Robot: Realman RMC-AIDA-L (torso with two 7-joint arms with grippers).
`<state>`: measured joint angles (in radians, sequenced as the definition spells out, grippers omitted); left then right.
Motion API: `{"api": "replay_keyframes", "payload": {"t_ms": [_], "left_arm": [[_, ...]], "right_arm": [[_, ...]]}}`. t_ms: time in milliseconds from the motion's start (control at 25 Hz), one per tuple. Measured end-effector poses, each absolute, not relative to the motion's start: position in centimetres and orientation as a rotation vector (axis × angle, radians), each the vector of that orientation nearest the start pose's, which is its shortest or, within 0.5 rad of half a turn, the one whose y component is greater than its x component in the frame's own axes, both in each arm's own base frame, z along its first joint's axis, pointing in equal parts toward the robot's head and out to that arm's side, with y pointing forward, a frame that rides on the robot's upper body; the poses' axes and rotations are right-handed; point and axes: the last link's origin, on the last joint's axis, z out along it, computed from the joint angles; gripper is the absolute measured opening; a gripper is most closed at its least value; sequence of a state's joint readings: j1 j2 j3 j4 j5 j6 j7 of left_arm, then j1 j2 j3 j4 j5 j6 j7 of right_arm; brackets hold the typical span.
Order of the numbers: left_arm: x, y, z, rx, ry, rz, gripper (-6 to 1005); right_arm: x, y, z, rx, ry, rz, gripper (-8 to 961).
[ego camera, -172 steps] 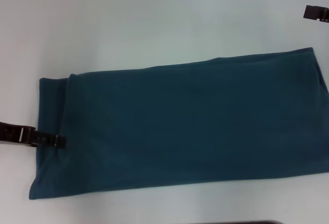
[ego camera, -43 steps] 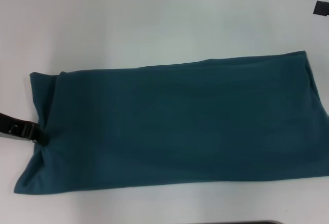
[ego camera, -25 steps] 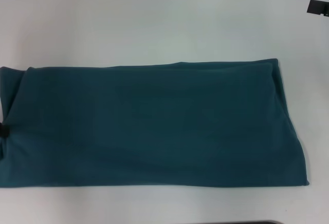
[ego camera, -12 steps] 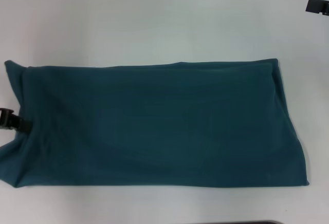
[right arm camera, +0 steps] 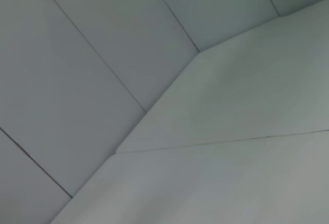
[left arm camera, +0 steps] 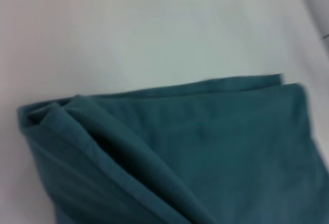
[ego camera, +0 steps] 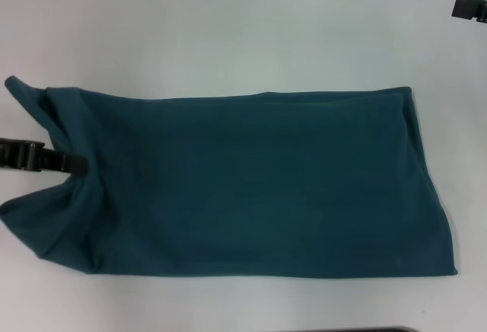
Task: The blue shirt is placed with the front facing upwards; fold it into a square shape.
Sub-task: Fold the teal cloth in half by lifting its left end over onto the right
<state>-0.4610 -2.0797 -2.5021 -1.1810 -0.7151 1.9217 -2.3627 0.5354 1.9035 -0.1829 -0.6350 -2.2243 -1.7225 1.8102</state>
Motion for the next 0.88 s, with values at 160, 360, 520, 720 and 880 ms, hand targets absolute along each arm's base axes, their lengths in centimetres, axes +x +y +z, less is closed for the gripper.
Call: {"api": "replay_keyframes", "payload": {"t_ms": [160, 360, 520, 720, 880], "left_arm": [[-26.4, 28.7, 7.2, -2.559, -1.668, -0.293, 0], [-25.2, 28.8, 7.2, -2.598, -1.636, -0.418, 1], [-24.0, 28.9, 6.6, -2.641, -1.617, -0.498, 0], [-22.6, 29.0, 5.7, -2.691, -1.600, -0.564, 1], [-21.5, 29.3, 5.0, -2.731, -1.577, -0.586, 1]], "right_arm": [[31.8, 32.7, 11.0, -2.327, 1.256, 0.869, 720], [31.8, 32.7, 10.9, -2.332, 1.259, 0.864, 720], [31.7, 32.7, 10.7, -2.344, 1.263, 0.855, 720], [31.4, 32.9, 10.6, -2.361, 1.263, 0.845, 720], [31.3, 33.0, 10.4, -2.370, 1.263, 0.843, 720]]}}
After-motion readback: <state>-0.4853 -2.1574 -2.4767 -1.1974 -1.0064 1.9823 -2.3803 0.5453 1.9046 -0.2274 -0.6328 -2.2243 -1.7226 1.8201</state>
